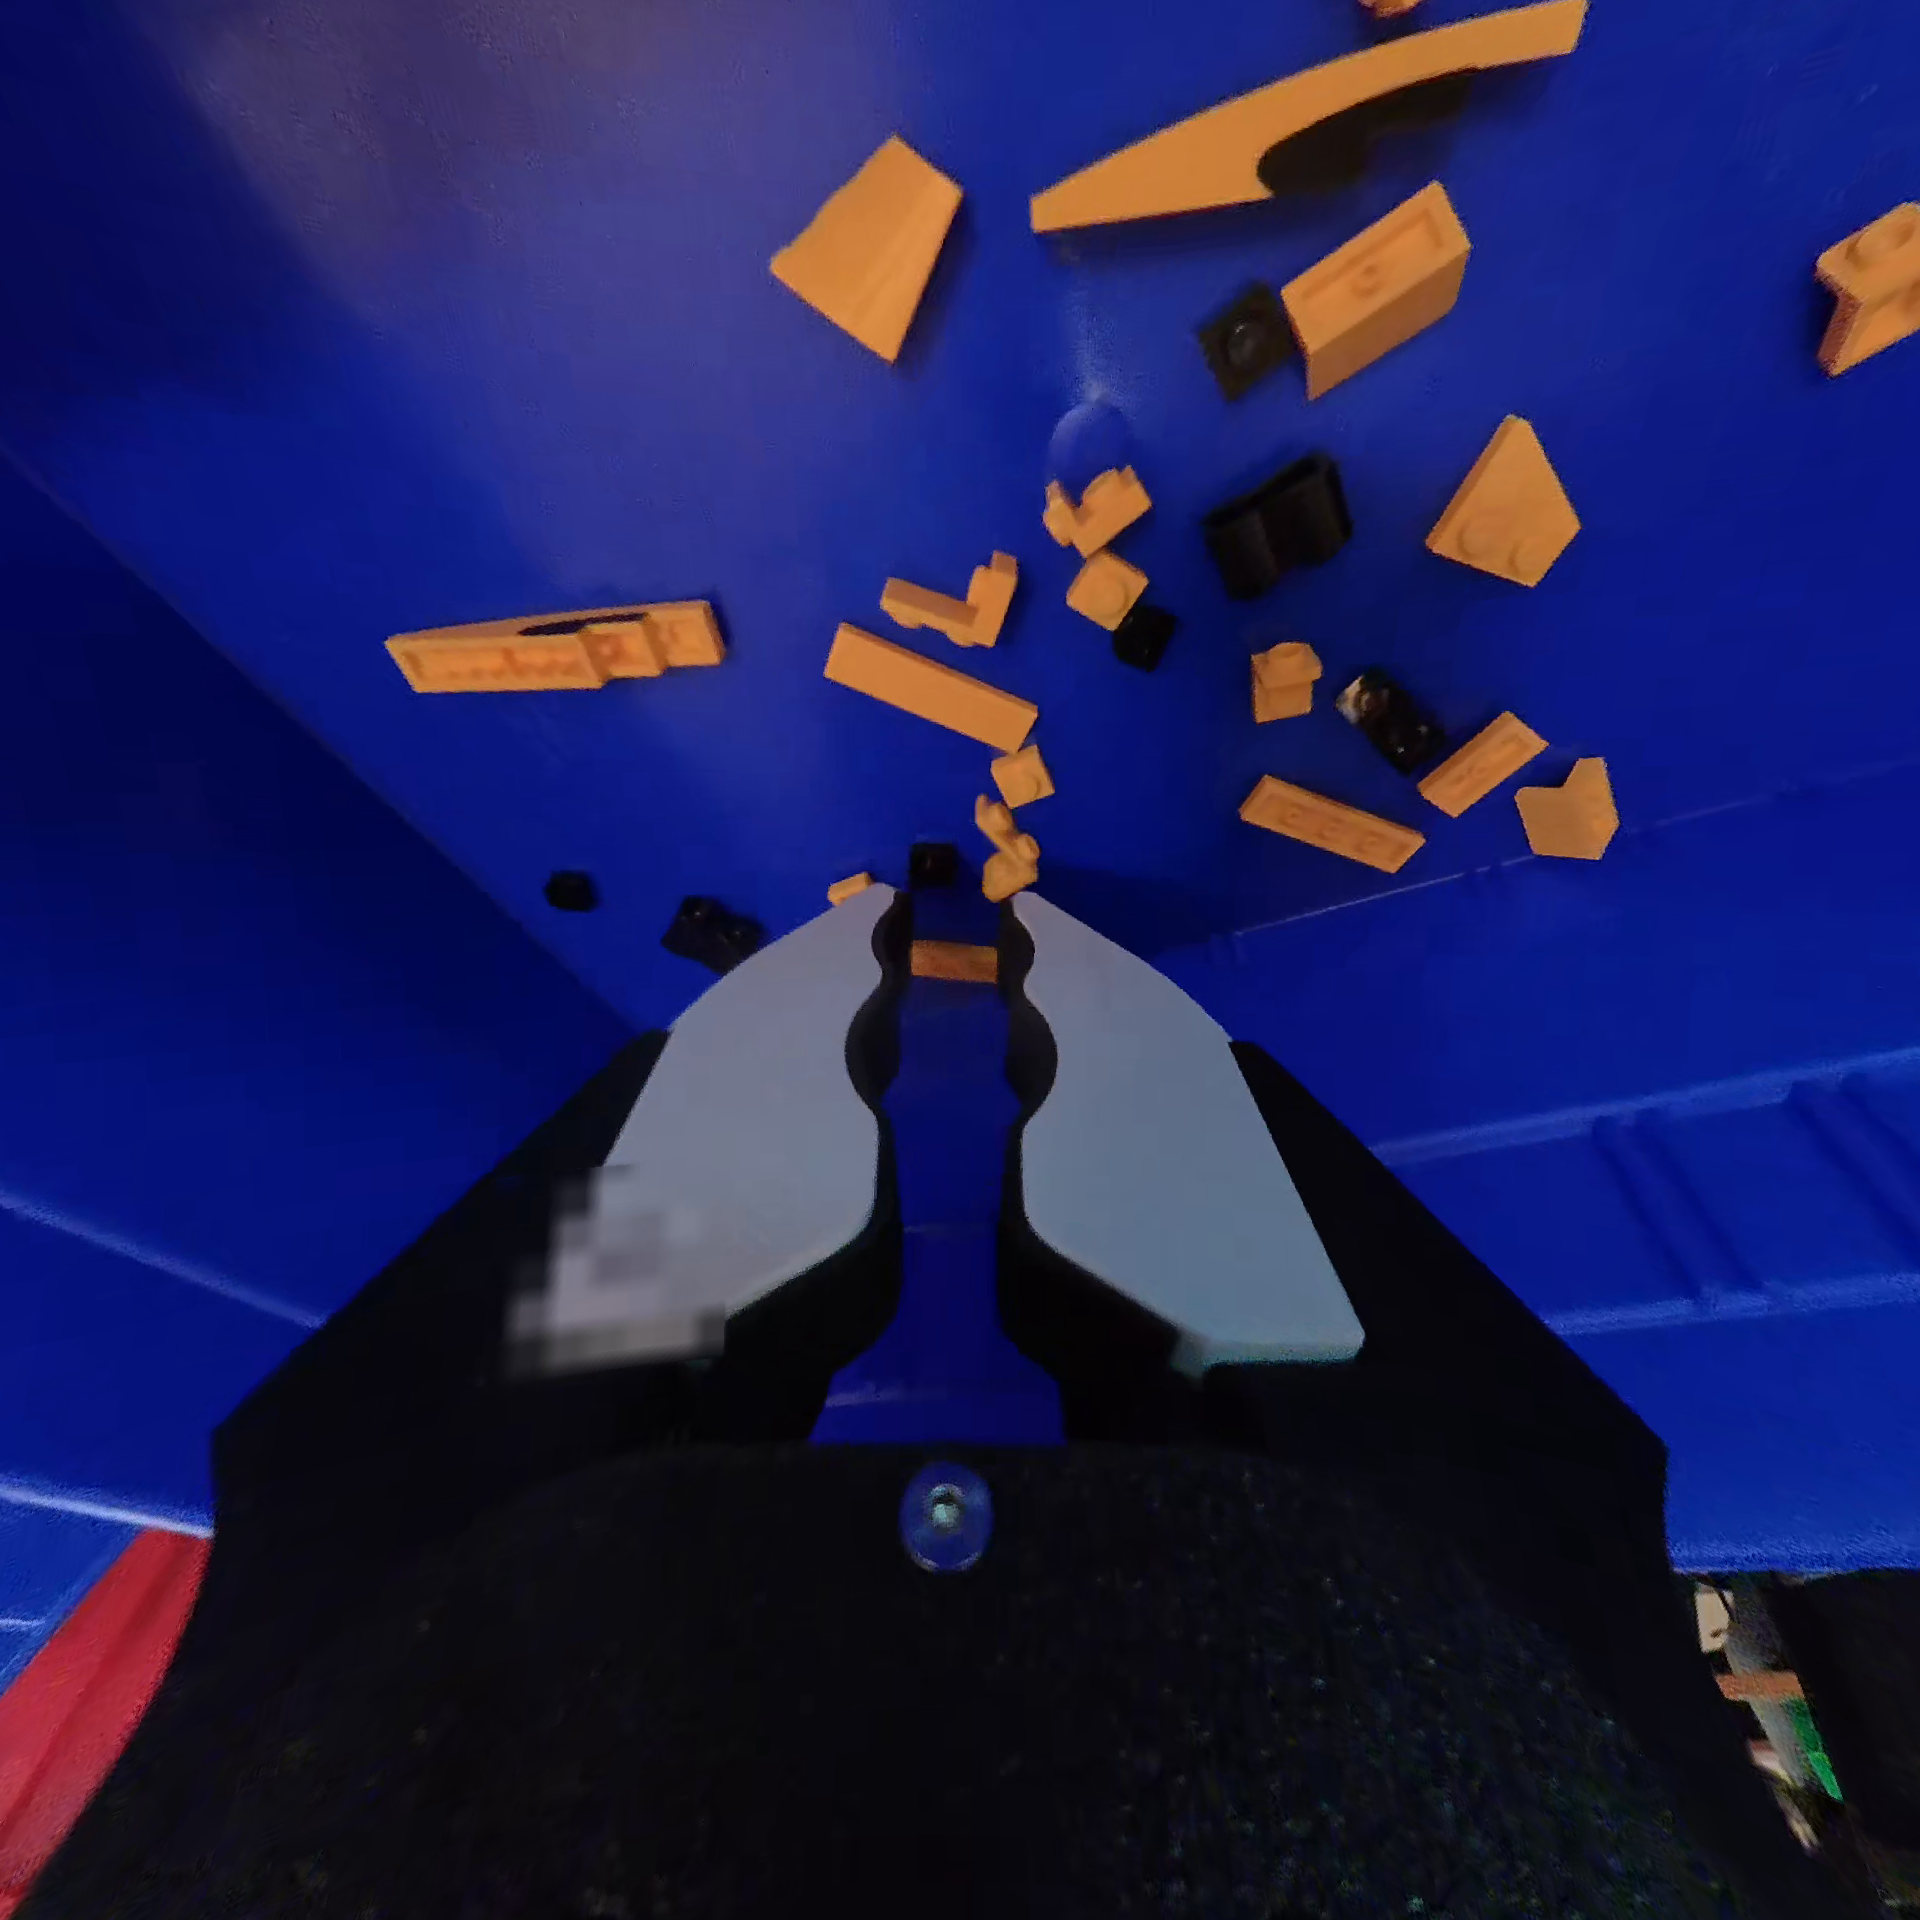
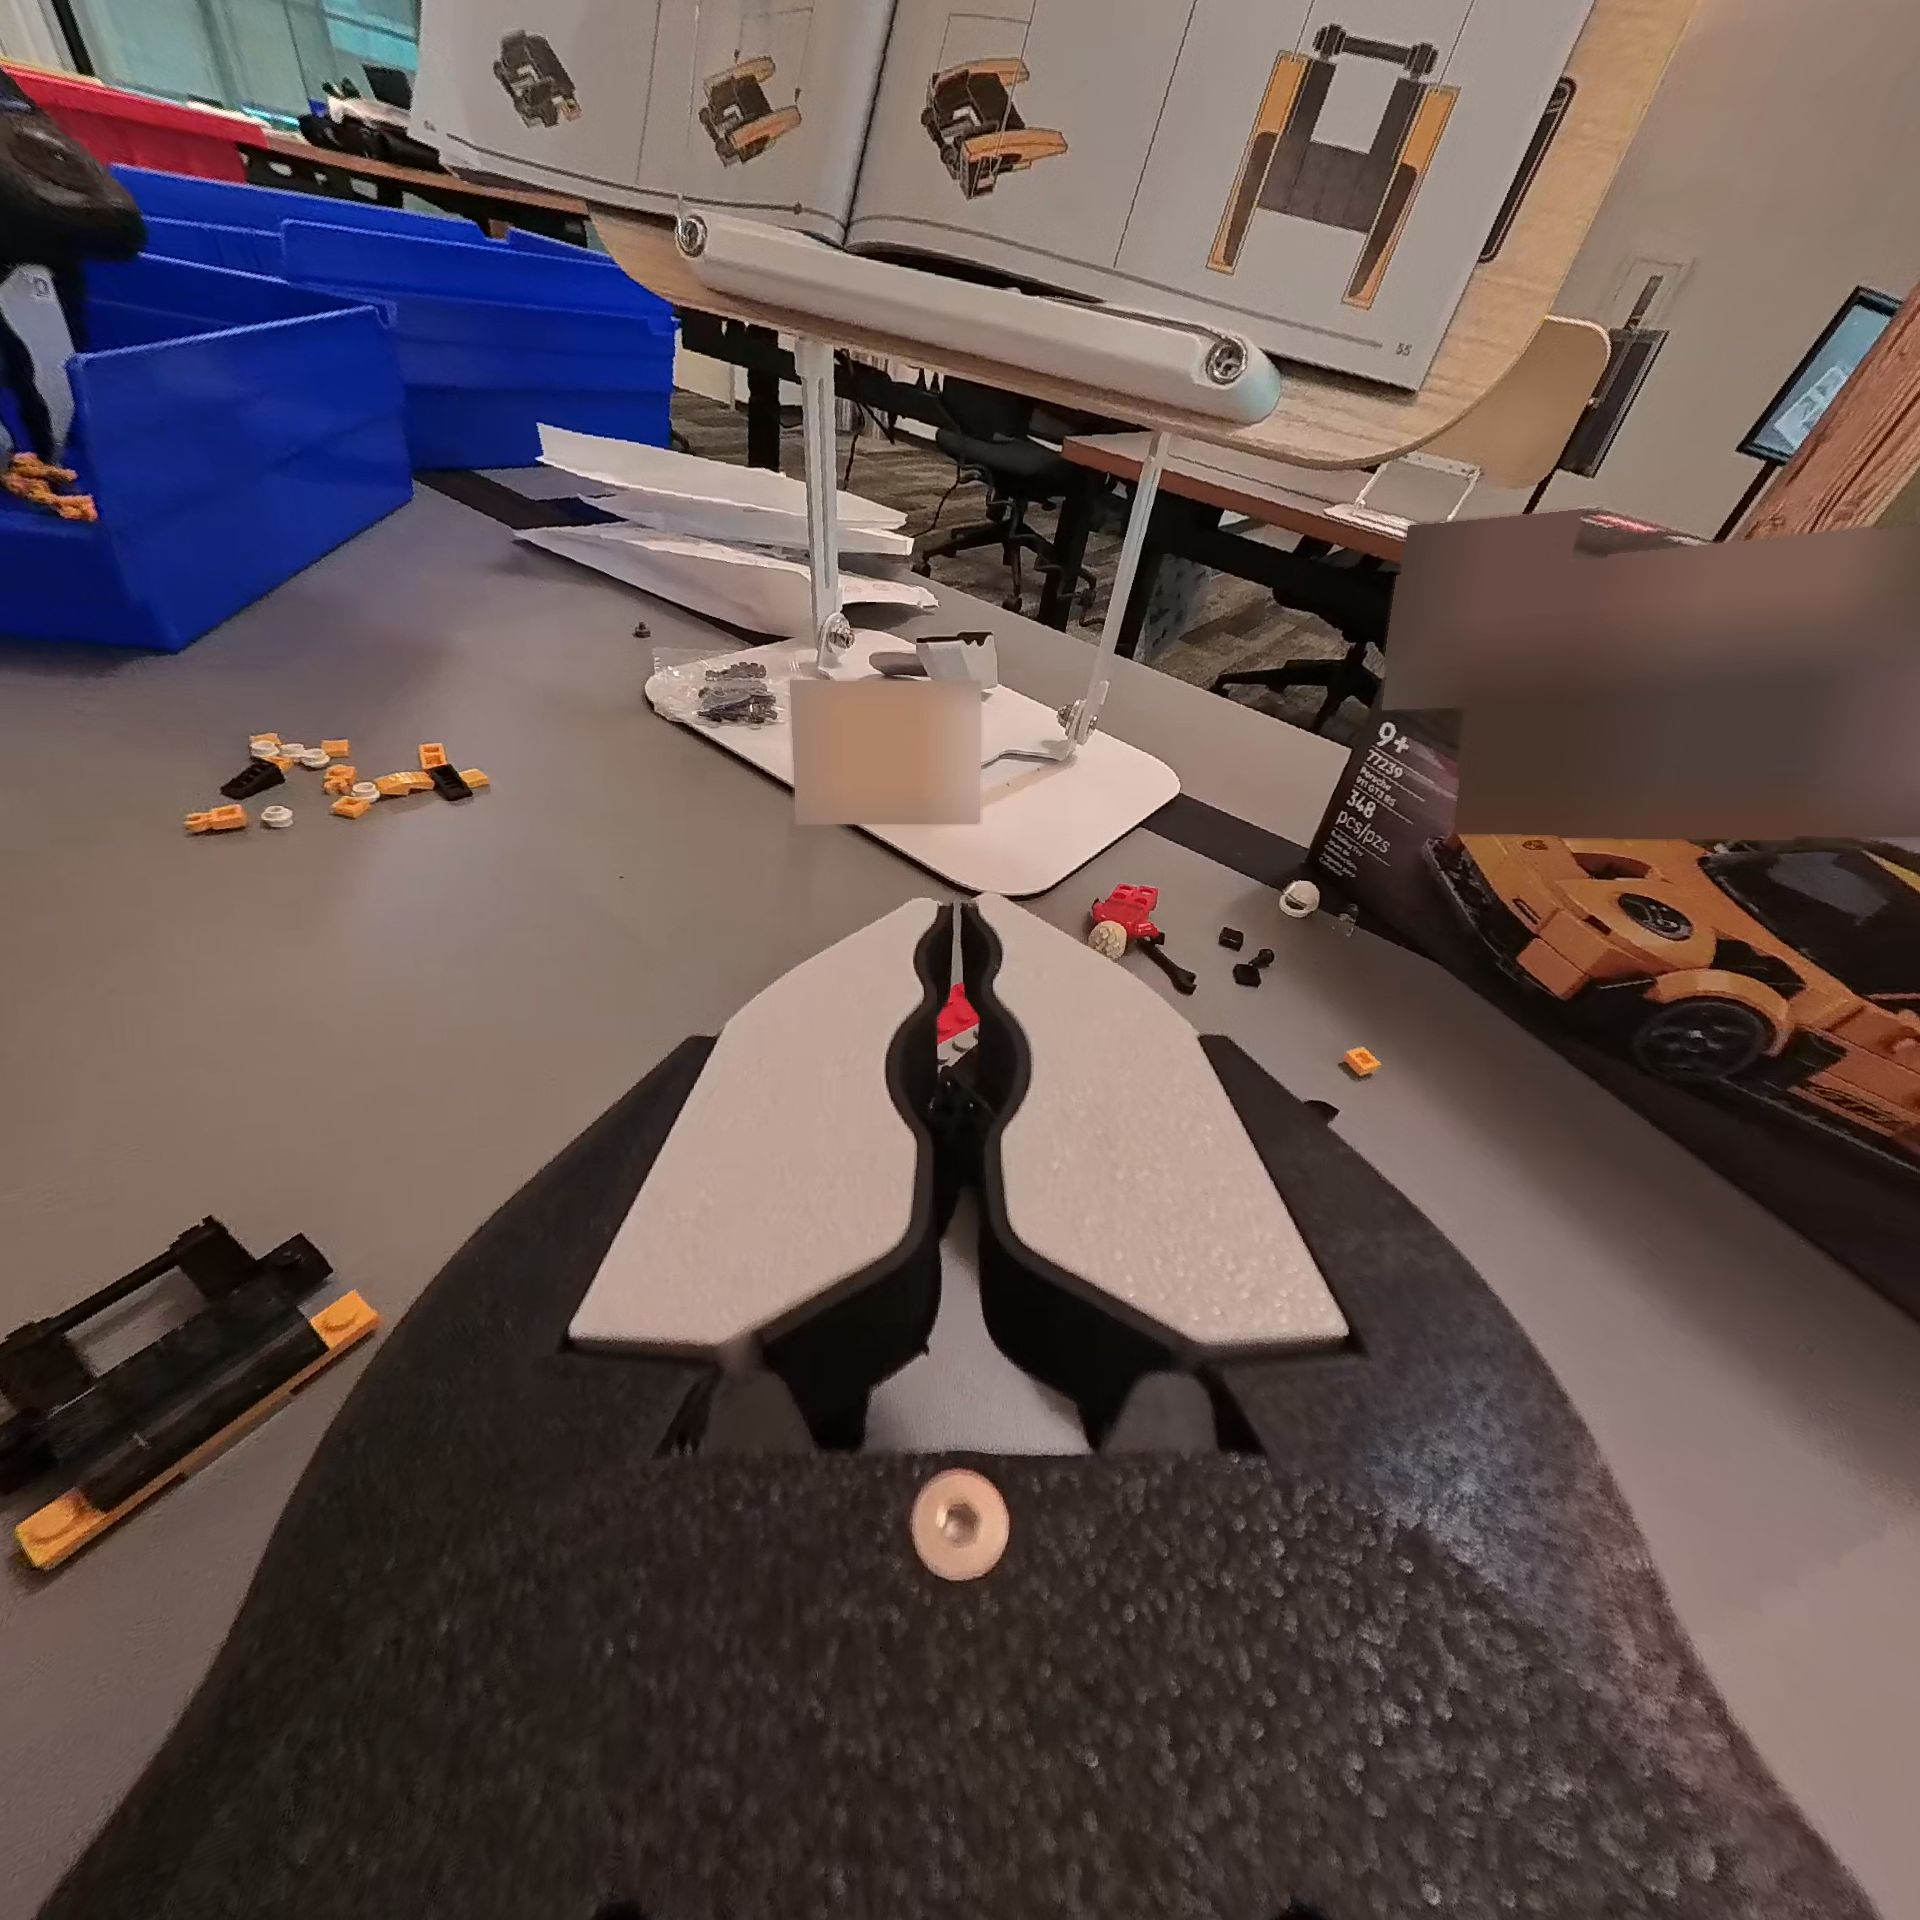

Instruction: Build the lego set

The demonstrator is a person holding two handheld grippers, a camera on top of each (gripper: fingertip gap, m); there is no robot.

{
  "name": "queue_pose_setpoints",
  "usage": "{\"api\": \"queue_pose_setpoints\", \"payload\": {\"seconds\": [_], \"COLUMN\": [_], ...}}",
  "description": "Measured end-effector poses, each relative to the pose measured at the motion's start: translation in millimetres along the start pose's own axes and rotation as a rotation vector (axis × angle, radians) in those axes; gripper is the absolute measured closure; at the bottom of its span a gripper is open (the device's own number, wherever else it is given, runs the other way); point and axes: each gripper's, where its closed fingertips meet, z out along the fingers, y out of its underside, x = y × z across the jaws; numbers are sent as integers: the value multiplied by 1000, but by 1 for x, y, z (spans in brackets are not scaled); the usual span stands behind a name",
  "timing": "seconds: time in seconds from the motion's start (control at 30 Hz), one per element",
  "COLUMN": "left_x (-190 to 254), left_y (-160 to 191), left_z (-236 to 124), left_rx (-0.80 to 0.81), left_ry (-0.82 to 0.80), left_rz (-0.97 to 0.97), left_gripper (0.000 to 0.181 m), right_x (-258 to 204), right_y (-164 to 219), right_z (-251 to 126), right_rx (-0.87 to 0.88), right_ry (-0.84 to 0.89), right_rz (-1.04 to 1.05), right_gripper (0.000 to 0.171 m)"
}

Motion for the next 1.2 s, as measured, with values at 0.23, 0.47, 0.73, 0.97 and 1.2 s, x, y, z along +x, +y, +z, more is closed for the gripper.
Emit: {"api": "queue_pose_setpoints", "payload": {"seconds": [0.23, 0.47, 0.73, 0.97, 1.2], "left_x": [-5, -4, -2, 66, 228], "left_y": [-6, -6, -5, -108, -267], "left_z": [1, 7, 7, -111, -120], "left_rx": [16, -4, -37, 442, 415], "left_ry": [-6, 29, 48, 10, -23], "left_rz": [29, 27, -11, 64, 432], "left_gripper": [167, 164, 173, 174, 174], "right_x": [1, 2, 1, -3, -7], "right_y": [3, 5, 5, -2, -12], "right_z": [2, 4, 4, 1, -5], "right_rx": [-13, -20, -19, 10, 45], "right_ry": [4, 3, -2, -26, -35], "right_rz": [4, 5, 7, 12, -26], "right_gripper": [170, 170, 170, 170, 170]}}
